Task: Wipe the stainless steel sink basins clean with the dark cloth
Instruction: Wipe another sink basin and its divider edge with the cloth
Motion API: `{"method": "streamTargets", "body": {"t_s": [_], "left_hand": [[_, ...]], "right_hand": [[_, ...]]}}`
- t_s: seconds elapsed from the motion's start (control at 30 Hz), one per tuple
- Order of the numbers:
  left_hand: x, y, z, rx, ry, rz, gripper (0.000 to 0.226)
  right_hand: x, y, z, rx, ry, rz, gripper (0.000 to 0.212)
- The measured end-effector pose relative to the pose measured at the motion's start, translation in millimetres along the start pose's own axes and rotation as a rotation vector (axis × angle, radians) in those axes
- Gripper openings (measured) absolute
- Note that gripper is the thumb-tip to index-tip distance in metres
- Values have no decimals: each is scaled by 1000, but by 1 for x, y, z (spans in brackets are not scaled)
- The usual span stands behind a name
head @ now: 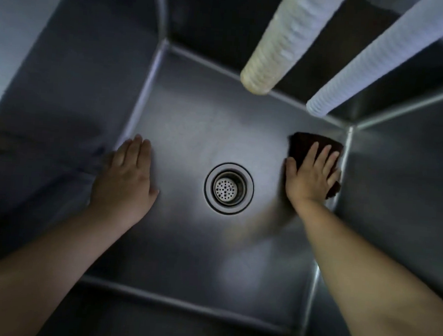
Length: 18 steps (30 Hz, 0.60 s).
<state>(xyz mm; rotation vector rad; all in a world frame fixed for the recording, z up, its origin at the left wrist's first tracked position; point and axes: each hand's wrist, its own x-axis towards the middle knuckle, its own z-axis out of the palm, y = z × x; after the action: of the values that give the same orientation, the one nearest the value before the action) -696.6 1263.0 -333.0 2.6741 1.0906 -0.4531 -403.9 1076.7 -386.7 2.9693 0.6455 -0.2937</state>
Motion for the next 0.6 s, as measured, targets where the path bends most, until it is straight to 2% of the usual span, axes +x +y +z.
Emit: {"method": "streamTargets", "body": {"t_s": [0.1, 0.17, 0.23, 0.33, 0.43, 0.6], "left_hand": [[-3, 1, -1, 30, -82, -50, 102], [-1, 5, -2, 47, -83, -56, 104], [2, 7, -3, 67, -72, -48, 104], [1, 5, -2, 104, -123, -51, 100], [-2, 1, 2, 154, -202, -75, 91], [-3, -1, 3, 182, -216, -59, 87]], "right_hand": [[16, -23, -6, 63, -41, 179, 72], [31, -46, -11, 114, -48, 210, 71], [37, -77, -12, 103, 1, 98, 69], [29, -134, -10, 24, 59, -263, 64], [31, -186, -9, -19, 28, -571, 61], [39, -207, -11, -84, 36, -668, 61]]}}
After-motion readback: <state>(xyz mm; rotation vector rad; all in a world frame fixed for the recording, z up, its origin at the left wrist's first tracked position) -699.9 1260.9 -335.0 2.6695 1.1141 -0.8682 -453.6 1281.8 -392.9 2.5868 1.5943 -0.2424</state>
